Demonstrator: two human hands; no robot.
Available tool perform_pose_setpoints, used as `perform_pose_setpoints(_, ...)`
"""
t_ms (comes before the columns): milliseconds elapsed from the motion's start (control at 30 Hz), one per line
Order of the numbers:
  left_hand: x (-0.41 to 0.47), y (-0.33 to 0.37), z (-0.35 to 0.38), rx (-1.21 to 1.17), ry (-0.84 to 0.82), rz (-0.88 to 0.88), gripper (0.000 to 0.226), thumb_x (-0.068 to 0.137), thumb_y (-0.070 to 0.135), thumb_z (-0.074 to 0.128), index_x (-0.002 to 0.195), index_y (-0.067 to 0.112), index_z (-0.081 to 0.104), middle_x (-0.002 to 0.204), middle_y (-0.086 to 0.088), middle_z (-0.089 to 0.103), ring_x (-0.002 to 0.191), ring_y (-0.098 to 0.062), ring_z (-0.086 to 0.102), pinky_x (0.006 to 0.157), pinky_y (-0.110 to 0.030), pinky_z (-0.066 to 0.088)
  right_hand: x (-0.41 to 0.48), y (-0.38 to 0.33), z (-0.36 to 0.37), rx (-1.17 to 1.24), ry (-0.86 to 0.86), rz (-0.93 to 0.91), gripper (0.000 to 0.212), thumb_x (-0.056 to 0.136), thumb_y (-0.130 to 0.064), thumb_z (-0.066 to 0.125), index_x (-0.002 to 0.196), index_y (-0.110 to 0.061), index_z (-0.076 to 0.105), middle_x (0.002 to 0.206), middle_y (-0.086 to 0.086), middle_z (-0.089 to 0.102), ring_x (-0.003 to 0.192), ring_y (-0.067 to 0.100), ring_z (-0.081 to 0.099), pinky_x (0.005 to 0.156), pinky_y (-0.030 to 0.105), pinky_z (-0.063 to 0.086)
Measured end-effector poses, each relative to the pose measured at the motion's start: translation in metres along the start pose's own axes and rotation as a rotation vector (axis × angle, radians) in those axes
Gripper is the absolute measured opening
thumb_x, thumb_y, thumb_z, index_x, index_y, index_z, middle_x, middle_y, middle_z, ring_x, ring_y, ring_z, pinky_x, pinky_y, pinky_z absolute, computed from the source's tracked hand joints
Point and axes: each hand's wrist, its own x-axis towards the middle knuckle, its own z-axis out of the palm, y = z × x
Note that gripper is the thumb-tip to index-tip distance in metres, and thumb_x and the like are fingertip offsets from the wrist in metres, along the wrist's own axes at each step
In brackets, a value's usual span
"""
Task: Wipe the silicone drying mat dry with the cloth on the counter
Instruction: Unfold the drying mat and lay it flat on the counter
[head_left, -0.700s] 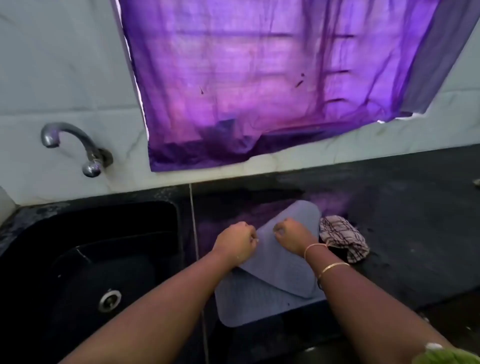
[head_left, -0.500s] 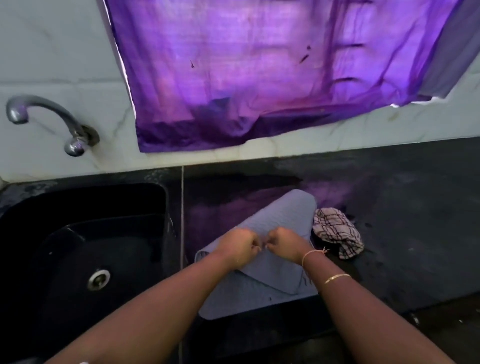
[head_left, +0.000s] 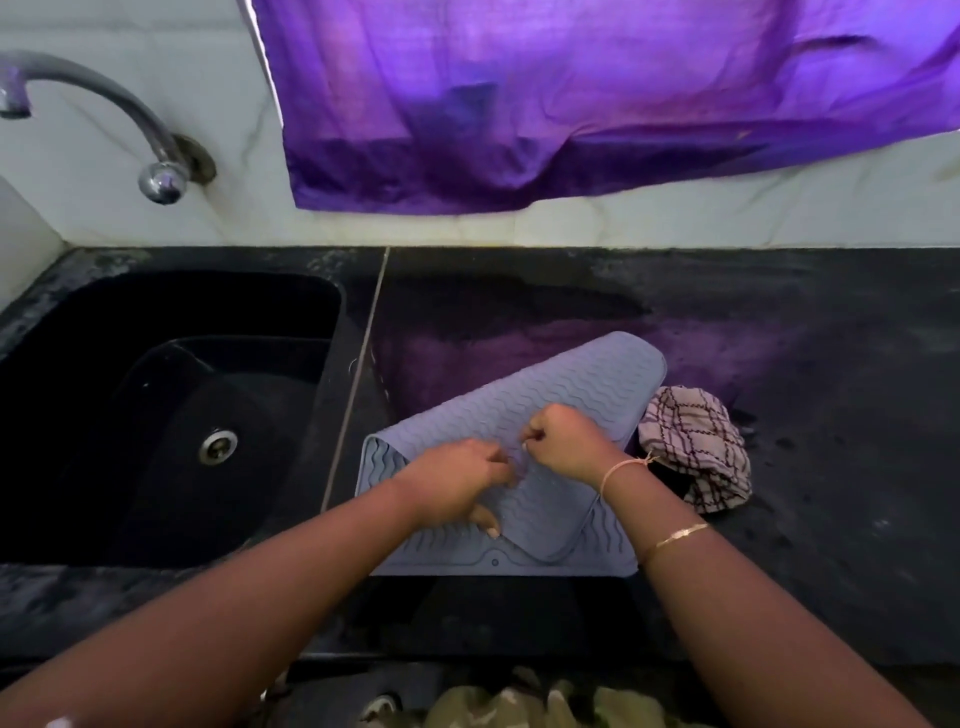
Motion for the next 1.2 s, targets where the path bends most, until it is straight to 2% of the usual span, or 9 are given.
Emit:
perform_pose_setpoints(167, -0.015, 0.001, 0.005, 0.126, 0.086, 0.094, 0.044, 0.093, 0.041, 0.053, 0.129, 0.016, 0.057, 0.139, -0.007, 0.051, 0.124, -0.022, 0.052, 0.101, -0.033, 0.042, -0.001, 0.005, 0.000, 0.008, -0.011, -0.052, 0.018, 0.083, -0.006, 0.055, 0.088, 0.002, 0.071, 0.096, 0.014, 0.072, 0.089, 0.025, 0.065, 0.083, 0.039, 0.053)
perform_pose_setpoints(300, -0.019, 0.011, 0.012, 0.111, 0.341, 0.125, 0.017, 0.082, 0.022, 0.071, 0.093, 0.009, 0.072, 0.089, -0.005, 0.073, 0.075, -0.021, 0.071, 0.063, -0.029, 0.057, -0.004, 0.003, -0.007, 0.033, -0.111, -0.076, 0.021, 0.087, -0.014, 0.055, 0.095, 0.000, 0.070, 0.101, 0.011, 0.071, 0.094, 0.025, 0.064, 0.088, 0.041, 0.051)
perform_pose_setpoints(400, -0.018, 0.013, 0.007, 0.035, 0.418, 0.061, 0.029, 0.090, 0.028, 0.049, 0.094, 0.009, 0.070, 0.075, -0.003, 0.070, 0.062, -0.020, 0.067, 0.051, -0.027, 0.053, -0.008, -0.001, -0.016, 0.059, -0.201, -0.090, 0.028, 0.091, -0.027, 0.054, 0.091, -0.003, 0.068, 0.094, 0.014, 0.069, 0.087, 0.026, 0.062, 0.082, 0.040, 0.051)
perform_pose_setpoints(500, -0.015, 0.005, 0.000, -0.039, 0.460, -0.030, 0.041, 0.095, 0.035, 0.035, 0.104, 0.009, 0.066, 0.084, -0.005, 0.070, 0.072, -0.022, 0.067, 0.058, -0.032, 0.053, -0.016, -0.004, -0.031, 0.127, -0.278, -0.078, 0.038, 0.091, -0.048, 0.049, 0.074, -0.017, 0.061, 0.076, 0.006, 0.059, 0.071, 0.016, 0.052, 0.067, 0.031, 0.041)
perform_pose_setpoints(633, -0.006, -0.015, -0.009, -0.090, 0.513, -0.150, 0.029, 0.100, 0.028, 0.041, 0.110, 0.009, 0.061, 0.103, -0.005, 0.069, 0.093, -0.022, 0.065, 0.077, -0.037, 0.049, -0.019, -0.007, -0.045, 0.176, -0.248, -0.017, 0.060, 0.087, -0.063, 0.041, 0.089, -0.008, 0.064, 0.090, 0.009, 0.065, 0.086, 0.022, 0.060, 0.079, 0.033, 0.045)
perform_pose_setpoints(833, 0.010, -0.036, -0.045, -0.116, 0.632, -0.206, 0.022, 0.099, 0.023, 0.043, 0.109, 0.008, 0.057, 0.099, -0.008, 0.067, 0.090, -0.028, 0.063, 0.070, -0.038, 0.044, -0.003, -0.012, -0.073, 0.359, -0.022, 0.020, 0.061, 0.083, -0.066, 0.038, 0.111, -0.020, 0.068, 0.112, -0.003, 0.065, 0.103, 0.008, 0.056, 0.083, 0.018, 0.038)
perform_pose_setpoints(967, 0.013, -0.054, -0.063, -0.148, 0.695, -0.218, 0.022, 0.100, 0.024, 0.043, 0.108, 0.009, 0.056, 0.091, -0.008, 0.066, 0.079, -0.029, 0.062, 0.066, -0.041, 0.047, 0.015, -0.021, -0.087, 0.352, 0.019, -0.031, 0.064, 0.073, -0.074, 0.034, 0.090, -0.022, 0.067, 0.084, -0.009, 0.058, 0.080, 0.005, 0.053, 0.074, 0.023, 0.036)
perform_pose_setpoints(1067, 0.013, -0.069, -0.065, -0.212, 0.696, -0.257, 0.024, 0.101, 0.026, 0.038, 0.107, 0.011, 0.055, 0.087, -0.006, 0.065, 0.074, -0.025, 0.061, 0.063, -0.038, 0.046, 0.025, -0.026, -0.094, 0.301, 0.005, -0.093, 0.052, 0.073, -0.069, 0.050, 0.075, -0.018, 0.060, 0.065, -0.010, 0.058, 0.063, 0.003, 0.053, 0.063, 0.020, 0.040)
perform_pose_setpoints(1200, 0.020, -0.089, -0.066, -0.234, 0.705, -0.308, 0.024, 0.101, 0.027, 0.038, 0.108, 0.013, 0.056, 0.086, -0.001, 0.064, 0.074, -0.020, 0.060, 0.059, -0.029, 0.036, 0.047, -0.033, -0.093, 0.123, 0.087, -0.118, 0.017, 0.079, -0.029, 0.072, 0.067, -0.026, 0.061, 0.065, -0.006, 0.059, 0.062, 0.005, 0.053, 0.058, 0.026, 0.038)
